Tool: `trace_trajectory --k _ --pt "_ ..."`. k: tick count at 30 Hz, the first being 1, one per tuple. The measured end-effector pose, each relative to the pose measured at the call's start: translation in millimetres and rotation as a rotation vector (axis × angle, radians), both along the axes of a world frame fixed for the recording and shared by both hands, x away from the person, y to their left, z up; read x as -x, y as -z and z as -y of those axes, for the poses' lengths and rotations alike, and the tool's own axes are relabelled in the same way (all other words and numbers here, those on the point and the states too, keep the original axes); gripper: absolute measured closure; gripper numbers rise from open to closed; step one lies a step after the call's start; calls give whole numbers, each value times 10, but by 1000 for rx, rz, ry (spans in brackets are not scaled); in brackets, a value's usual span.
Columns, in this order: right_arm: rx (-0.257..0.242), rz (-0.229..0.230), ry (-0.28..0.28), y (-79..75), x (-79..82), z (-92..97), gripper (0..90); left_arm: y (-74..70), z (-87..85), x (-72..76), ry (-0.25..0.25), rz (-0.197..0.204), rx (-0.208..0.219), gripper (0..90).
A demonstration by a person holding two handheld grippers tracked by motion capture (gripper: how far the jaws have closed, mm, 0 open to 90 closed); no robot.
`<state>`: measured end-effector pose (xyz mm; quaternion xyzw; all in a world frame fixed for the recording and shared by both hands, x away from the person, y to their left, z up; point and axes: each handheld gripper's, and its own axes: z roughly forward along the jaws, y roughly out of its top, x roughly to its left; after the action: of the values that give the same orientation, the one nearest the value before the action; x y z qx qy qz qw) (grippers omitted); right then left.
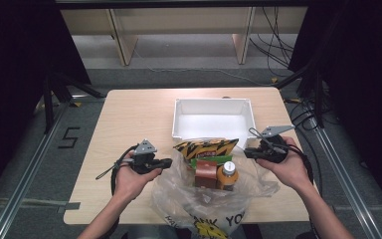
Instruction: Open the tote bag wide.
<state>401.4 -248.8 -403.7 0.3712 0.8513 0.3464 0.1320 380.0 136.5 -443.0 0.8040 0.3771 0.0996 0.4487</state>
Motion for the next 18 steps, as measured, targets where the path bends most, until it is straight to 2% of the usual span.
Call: trace_trajectory --k 3,4,5,6,8,9,10,11,12,13,14,15,16,17,18 --pt "16 -5 3 55 0 -13 878 46 -4 -21 1 -13 -24 896" --pt "26 -3 13 116 -1 -25 895 91 2 -37 -9 -21 -36 896" --pt "11 -4 37 162 5 -46 900 113 4 -50 -7 -19 -45 897" --pt "37 -6 29 181 -12 -31 900 135 10 -52 -16 -29 -45 897" --pt "36 -12 47 214 -12 -44 900 154 9 -67 -10 -29 -51 897" --pt "53 -8 52 278 -27 -49 900 190 18 -74 -24 -29 -63 897" --pt "53 -8 52 278 -27 -49 900 190 18 -74 -24 -29 -63 898" --pt "70 8 69 329 -41 -48 900 231 16 -96 -28 -25 -73 898" --pt "77 -26 75 317 -42 -38 900 249 12 -104 -30 -27 -88 897" --pt "88 -4 70 339 -65 -26 900 275 10 -115 -33 -22 -97 898" --pt "75 37 91 397 -80 -35 900 295 12 -123 -37 -27 -102 898" --pt "75 37 91 397 -80 -35 900 295 12 -123 -37 -27 -102 898" --pt "112 7 91 389 -90 -10 900 316 10 -130 -36 -28 -114 898" --pt "128 44 69 428 -122 10 900 358 25 -140 -49 -39 -112 898" --pt "135 32 91 442 -116 10 900 371 22 -150 -45 -28 -125 898"
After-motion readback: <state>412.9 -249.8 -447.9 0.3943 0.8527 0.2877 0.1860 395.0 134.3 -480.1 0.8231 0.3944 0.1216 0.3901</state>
